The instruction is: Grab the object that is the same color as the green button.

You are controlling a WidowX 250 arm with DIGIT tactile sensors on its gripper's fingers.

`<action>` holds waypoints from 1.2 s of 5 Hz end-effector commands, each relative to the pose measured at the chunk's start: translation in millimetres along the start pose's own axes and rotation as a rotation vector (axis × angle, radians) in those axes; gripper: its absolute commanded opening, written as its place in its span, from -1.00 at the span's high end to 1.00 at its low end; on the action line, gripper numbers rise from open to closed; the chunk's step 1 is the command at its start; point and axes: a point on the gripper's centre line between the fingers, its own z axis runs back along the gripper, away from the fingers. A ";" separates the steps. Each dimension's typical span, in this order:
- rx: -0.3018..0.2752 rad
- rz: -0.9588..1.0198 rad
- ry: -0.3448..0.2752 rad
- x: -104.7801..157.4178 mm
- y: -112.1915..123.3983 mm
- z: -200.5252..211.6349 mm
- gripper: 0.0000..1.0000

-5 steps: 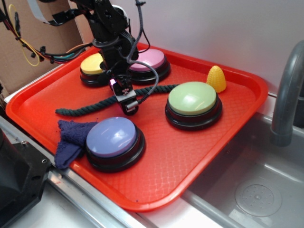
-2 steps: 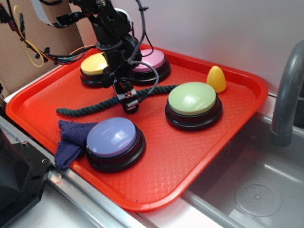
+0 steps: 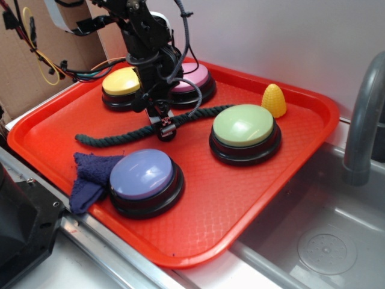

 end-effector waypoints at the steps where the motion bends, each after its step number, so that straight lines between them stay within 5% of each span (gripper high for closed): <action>1: 0.040 0.153 -0.015 0.1 -1.6 62.7 1.00; 2: 0.085 0.263 -0.023 1.2 -6.6 105.5 1.00; 3: 0.045 0.322 -0.129 -11.5 -7.8 157.4 1.00; 4: 0.078 0.409 -0.183 -28.8 -7.3 190.3 1.00; 5: 0.093 0.387 -0.216 -35.2 -6.8 194.1 1.00; 6: 0.136 0.445 -0.140 -35.6 -4.4 187.7 1.00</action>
